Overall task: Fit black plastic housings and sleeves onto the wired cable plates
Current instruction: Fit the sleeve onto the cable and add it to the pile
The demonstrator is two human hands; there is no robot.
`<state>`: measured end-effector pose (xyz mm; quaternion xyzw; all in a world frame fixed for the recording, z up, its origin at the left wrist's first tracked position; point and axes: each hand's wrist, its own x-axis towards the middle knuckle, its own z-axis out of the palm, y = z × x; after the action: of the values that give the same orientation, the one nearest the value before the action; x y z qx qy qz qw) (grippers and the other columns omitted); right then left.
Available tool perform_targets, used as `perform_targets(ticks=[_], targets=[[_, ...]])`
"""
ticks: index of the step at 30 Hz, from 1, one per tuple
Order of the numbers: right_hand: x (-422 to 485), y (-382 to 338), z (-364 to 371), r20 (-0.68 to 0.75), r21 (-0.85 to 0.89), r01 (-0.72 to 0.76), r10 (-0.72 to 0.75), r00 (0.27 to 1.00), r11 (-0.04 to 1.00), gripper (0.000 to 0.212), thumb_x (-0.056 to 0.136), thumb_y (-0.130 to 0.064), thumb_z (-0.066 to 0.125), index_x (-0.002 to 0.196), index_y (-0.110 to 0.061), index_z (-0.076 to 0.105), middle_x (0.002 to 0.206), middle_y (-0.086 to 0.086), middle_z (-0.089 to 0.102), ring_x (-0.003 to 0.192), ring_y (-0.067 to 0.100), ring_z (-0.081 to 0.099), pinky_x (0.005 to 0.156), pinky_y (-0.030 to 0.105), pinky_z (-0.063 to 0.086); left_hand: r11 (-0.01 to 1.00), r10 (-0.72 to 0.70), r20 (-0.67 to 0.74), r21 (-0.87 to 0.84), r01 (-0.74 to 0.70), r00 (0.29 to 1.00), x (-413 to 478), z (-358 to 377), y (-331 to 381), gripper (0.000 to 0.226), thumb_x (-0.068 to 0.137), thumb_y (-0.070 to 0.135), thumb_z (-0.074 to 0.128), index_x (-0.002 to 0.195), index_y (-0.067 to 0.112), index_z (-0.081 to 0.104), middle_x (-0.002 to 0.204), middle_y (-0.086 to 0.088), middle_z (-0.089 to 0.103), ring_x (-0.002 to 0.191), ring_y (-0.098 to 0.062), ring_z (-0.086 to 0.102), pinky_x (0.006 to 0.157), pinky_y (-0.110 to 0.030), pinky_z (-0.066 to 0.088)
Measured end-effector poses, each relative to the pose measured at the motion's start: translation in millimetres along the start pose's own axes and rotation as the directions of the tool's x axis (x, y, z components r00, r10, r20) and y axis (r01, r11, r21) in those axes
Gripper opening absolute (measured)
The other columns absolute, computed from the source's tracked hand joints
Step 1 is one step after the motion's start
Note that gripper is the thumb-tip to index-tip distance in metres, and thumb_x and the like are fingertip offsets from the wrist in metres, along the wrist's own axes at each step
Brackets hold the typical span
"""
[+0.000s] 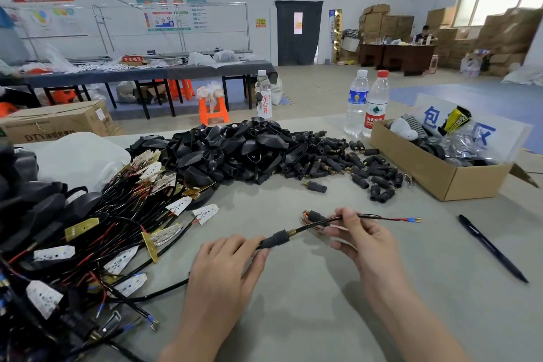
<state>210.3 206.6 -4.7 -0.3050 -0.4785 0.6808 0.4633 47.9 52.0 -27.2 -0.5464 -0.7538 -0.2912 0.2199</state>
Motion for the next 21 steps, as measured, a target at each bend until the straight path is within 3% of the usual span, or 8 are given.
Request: perform_targets(ticks=[7,11,12,14,16,21], targets=[[2.2,-3.1,-9.9,-0.148,0.105,0.054,-0.038,0.988,0.993,0.022,0.095,-0.030,0.059,0.094,-0.010,0.069,0.076,-0.004,0.072,0.064,0.010,0.070,0.055,0.019,0.056,0.998,0.009,0.028,-0.060,-0.007,1.000,-0.9,1.5,2.6,0.031,0.098,0.041,0.043,0.106,0.027,0.069,0.101,0.014,0.060,0.089,-0.012,0.060,0.079,-0.029,0.042],[5.0,-4.5,-13.0,-0.218,0.150,0.063,-0.029,0.976,0.987,0.021,0.096,-0.033,0.059,0.093,-0.014,0.069,0.076,-0.006,0.073,0.062,0.007,0.068,0.056,0.018,0.055,0.991,-0.052,0.099,-0.117,0.063,0.994,-2.4,-0.8,2.7,0.034,0.096,0.046,0.042,0.107,0.029,0.069,0.125,0.007,0.057,0.117,-0.020,0.054,0.092,-0.037,0.048],[5.7,-4.4,-14.0,-0.229,0.148,0.074,-0.038,0.973,0.986,0.021,0.096,-0.033,0.059,0.093,-0.014,0.069,0.076,-0.006,0.073,0.062,0.007,0.067,0.055,0.017,0.055,0.989,-0.057,0.138,-0.124,0.075,0.989,-2.4,-1.1,3.2,0.034,0.096,0.049,0.041,0.109,0.032,0.068,0.123,0.011,0.058,0.114,-0.018,0.057,0.091,-0.033,0.047],[7.2,-3.8,-16.3,-0.250,0.143,0.096,-0.058,0.966,0.985,0.021,0.096,-0.033,0.059,0.093,-0.015,0.069,0.075,-0.006,0.073,0.061,0.006,0.066,0.055,0.017,0.055,0.990,-0.074,0.189,-0.107,0.095,0.979,-3.1,-1.3,5.0,0.028,0.096,0.053,0.042,0.111,0.041,0.063,0.108,0.022,0.059,0.091,-0.009,0.060,0.076,-0.014,0.041],[8.5,-5.1,-19.1,-0.278,0.149,0.109,-0.064,0.958,0.983,0.021,0.097,-0.034,0.059,0.092,-0.017,0.069,0.075,-0.006,0.073,0.061,0.005,0.066,0.055,0.017,0.054,0.987,-0.082,0.197,-0.118,0.106,0.977,-4.0,-0.7,6.7,0.021,0.095,0.052,0.046,0.110,0.044,0.059,0.096,0.022,0.057,0.075,-0.007,0.056,0.065,-0.009,0.033],[10.1,-11.6,-27.2,-0.341,0.196,0.139,-0.065,0.938,0.971,0.019,0.098,-0.034,0.057,0.093,-0.019,0.068,0.080,-0.004,0.069,0.057,0.003,0.061,0.055,0.015,0.053,0.977,-0.086,0.199,-0.174,0.121,0.976,-4.4,0.5,7.7,0.024,0.094,0.056,0.044,0.110,0.043,0.057,0.094,0.018,0.055,0.078,-0.007,0.057,0.065,-0.031,0.050]])
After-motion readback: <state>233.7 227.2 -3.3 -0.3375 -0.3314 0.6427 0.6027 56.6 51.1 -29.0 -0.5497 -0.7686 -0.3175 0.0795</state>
